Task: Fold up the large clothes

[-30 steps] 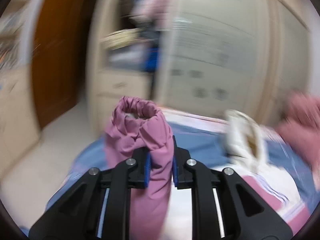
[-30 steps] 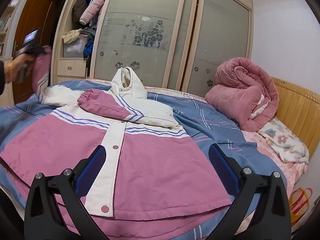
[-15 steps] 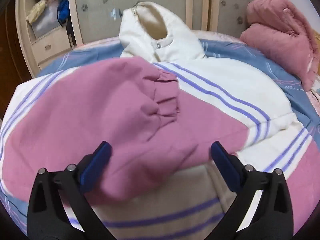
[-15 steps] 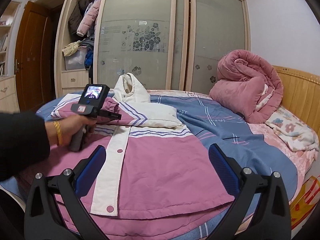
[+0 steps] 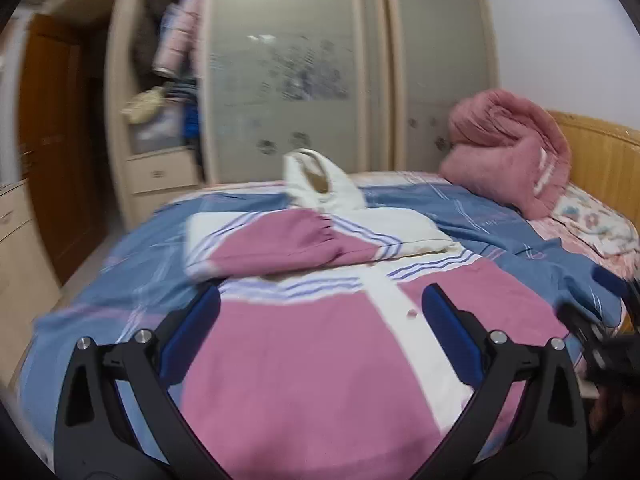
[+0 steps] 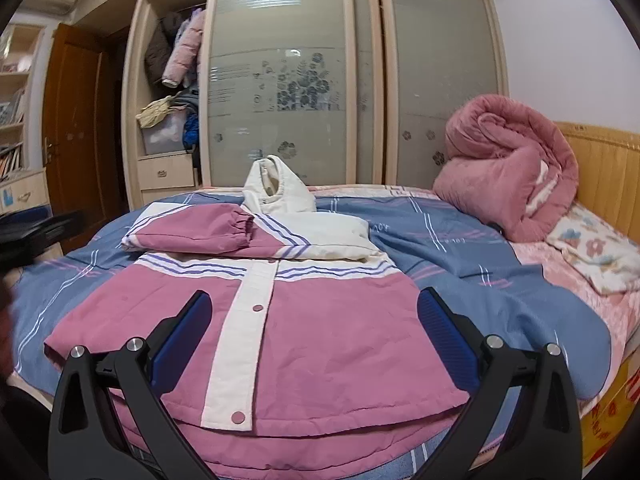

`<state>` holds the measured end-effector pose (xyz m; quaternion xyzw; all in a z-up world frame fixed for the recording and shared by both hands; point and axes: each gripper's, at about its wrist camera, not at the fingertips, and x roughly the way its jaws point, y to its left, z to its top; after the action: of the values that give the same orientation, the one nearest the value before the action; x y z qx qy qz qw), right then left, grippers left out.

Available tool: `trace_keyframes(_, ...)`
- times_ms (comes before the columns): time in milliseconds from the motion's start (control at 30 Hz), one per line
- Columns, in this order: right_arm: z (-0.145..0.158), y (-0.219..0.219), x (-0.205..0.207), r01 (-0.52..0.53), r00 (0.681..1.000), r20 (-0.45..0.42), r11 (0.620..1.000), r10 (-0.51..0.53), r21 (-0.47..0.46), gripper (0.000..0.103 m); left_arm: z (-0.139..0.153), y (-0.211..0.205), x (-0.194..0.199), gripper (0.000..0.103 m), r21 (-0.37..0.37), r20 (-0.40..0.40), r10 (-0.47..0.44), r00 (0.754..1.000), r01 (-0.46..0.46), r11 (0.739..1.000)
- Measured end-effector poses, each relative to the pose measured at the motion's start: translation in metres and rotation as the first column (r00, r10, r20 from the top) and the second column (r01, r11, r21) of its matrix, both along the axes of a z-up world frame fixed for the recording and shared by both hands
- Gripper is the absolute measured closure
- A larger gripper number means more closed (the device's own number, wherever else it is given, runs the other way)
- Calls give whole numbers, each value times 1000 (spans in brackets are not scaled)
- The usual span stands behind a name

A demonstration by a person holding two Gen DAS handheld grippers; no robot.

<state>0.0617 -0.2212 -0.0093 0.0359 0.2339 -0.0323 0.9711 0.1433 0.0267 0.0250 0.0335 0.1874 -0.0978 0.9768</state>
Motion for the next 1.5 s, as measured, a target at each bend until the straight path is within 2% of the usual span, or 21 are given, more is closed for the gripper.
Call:
trace_keyframes(33,1,2,-1,-6,1000,3,1000,6,-8,1,-4,6,-25,2,12,32,37,999,-38,999)
trace_keyframes(133,5,8,-2,-23,1000,14,999,23,-23,1,-14,17,-60,2,33,105,134,985,-138,990)
trace_keyframes(233,8,11,-7,-23,999,33,999,24,-28,1,-11,18,-71,2,23,117,132,984,-136,990)
trace_keyframes(333,7,15,-5,-20,1000,19,999,21,-50,1,-17,7,-59,2,58,83,122,989,-127,990)
trace_keyframes(467,5,13,-3,-12,1000,7,998,12,-63,1,-23,-8,-53,2,93,75,97,993,-104,990)
trace_keyframes(767,2,8,-4,-7,1000,4,998,7,-64,1,-30,-15,-40,2,52,32,92,995,-94,994)
trace_keyframes(1000,3,7,-5,-7,1000,3,999,7,-53,1,-30,-16,-43,2,75,49,91,995,-95,993)
trace_keyframes(1267,3,9,-4,-7,1000,0,998,7,-67,1,-30,-10,-42,2,48,37,95,995,-96,994)
trace_keyframes(1500,3,8,-4,-5,1000,-2,998,5,-66,1,-29,-11,-43,2,56,40,91,995,-93,994)
